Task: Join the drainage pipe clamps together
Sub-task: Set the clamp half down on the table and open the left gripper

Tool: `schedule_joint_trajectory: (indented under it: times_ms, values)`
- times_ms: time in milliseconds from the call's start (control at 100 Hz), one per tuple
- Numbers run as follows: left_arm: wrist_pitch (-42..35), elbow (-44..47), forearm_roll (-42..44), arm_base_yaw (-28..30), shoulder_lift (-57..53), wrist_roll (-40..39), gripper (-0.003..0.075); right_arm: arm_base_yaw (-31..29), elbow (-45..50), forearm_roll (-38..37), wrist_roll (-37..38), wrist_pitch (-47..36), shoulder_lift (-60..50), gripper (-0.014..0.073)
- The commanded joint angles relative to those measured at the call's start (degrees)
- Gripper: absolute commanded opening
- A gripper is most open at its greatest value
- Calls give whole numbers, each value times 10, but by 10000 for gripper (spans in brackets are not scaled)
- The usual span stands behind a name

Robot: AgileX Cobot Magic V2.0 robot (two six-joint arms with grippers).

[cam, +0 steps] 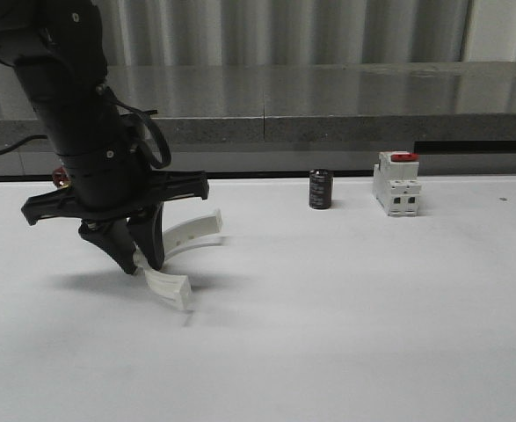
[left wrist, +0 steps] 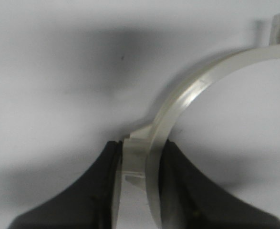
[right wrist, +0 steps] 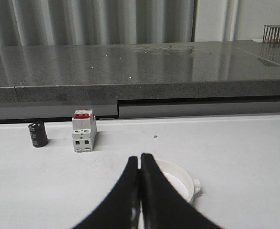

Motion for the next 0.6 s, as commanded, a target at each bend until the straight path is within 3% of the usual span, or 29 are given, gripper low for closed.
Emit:
schedule_joint_trajectory:
  times_ms: [0,220,290,590]
  values:
    - [-5,-16,-3,-5,-27,-7,-20,0,-9,-2,-3,-48,-11,-67]
    - [-4,-16,-3,-5,-24,-7,-15,0,-9,-2,-3,-48,-11,-67]
    - [-4,-16,-3,-5,-24,-7,26,0,-9,-2,-3,-48,-11,-67]
    - [-4,-16,-3,-5,-24,-7,428,0,-9,-2,-3,-48,-11,-67]
